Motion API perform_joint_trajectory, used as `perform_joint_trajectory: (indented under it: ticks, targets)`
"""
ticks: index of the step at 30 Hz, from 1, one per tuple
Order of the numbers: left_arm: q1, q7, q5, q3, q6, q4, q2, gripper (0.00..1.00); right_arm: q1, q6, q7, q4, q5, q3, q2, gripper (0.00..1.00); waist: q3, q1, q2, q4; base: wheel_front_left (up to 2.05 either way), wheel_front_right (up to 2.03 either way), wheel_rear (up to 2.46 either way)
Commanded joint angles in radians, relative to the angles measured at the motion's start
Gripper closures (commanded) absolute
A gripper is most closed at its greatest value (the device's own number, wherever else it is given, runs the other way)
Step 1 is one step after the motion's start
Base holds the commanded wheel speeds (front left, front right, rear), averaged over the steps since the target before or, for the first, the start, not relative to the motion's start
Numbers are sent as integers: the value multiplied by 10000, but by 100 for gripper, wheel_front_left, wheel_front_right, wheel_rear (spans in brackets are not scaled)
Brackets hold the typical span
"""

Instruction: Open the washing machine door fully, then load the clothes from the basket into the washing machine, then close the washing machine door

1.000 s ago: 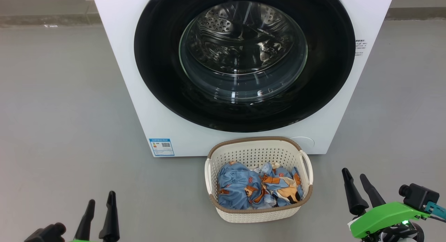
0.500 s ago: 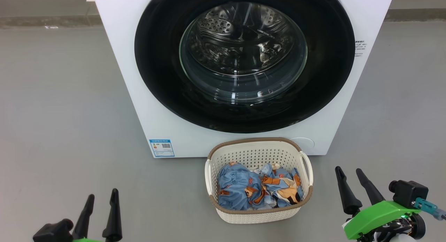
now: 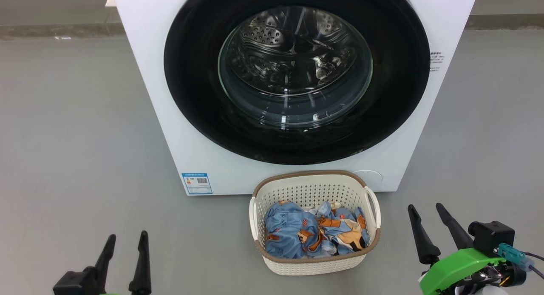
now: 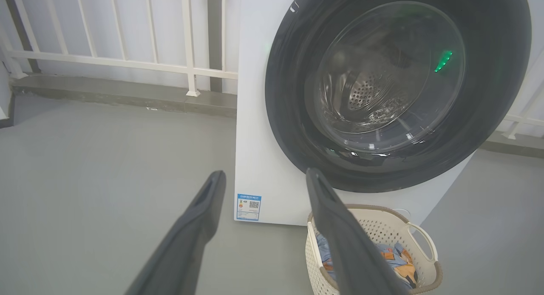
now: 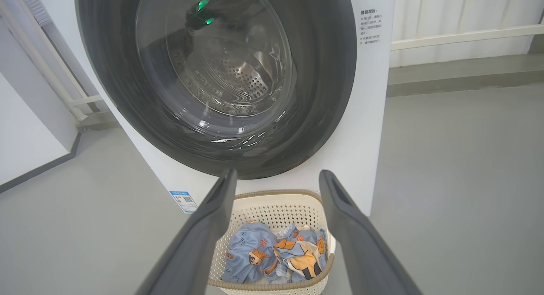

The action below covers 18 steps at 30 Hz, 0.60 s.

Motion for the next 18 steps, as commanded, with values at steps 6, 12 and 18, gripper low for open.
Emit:
perform_joint_trajectory:
  ticks: [6, 12, 18]
  targets:
    - [-492, -293, 817, 354, -71, -40, 248, 0, -382, 52, -354, -170, -929, 105, -187, 0, -35, 0, 0, -44, 0, 0, 0]
    - [-521, -499, 1481, 447, -105, 106, 299, 0, -273, 55, -562, -75, -1786, 31, -146, 0, -86, 0, 0, -136, 0, 0, 0]
    - [-567, -674, 2080, 536, -122, 179, 324, 0, -280, 58, -738, -35, -2513, 18, -120, 0, -107, 0, 0, -203, 0, 0, 0]
